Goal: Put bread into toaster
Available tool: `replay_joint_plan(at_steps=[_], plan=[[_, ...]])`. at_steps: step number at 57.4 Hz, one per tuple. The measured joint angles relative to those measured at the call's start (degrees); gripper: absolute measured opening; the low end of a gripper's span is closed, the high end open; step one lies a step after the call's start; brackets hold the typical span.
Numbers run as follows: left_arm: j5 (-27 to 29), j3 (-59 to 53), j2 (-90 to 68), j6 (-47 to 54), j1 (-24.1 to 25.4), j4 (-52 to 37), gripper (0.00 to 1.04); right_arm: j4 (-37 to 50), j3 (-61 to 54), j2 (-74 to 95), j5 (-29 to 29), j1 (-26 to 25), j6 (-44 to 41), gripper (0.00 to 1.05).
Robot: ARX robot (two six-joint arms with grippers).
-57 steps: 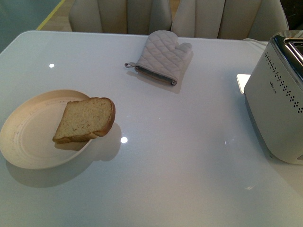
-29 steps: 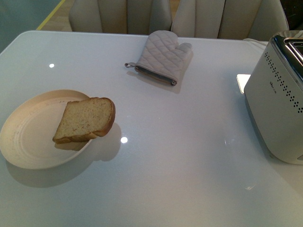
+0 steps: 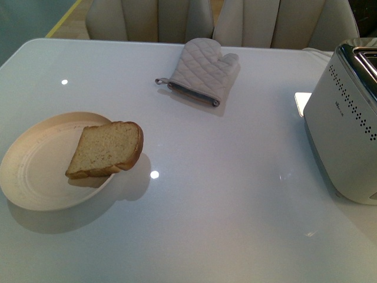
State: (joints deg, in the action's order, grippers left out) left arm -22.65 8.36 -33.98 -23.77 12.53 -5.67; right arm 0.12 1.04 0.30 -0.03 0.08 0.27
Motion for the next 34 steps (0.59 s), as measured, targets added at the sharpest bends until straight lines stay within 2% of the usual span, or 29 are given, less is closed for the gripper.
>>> replay_joint_plan(at_steps=[8, 16, 34], plan=[[2.8, 2.6, -22.7, 3.8, 0.6, -18.1, 0.97, 0.0, 0.0, 0.0, 0.0, 0.0, 0.0, 0.96], [6.1, 8.3, -45.6, 8.0, -0.3, -30.8, 0.97, 0.0, 0.0, 0.0, 0.0, 0.0, 0.0, 0.96], [10.8, 20.2, -76.2, 13.2, -0.4, -35.6, 0.97, 0.0, 0.0, 0.0, 0.0, 0.0, 0.0, 0.96]])
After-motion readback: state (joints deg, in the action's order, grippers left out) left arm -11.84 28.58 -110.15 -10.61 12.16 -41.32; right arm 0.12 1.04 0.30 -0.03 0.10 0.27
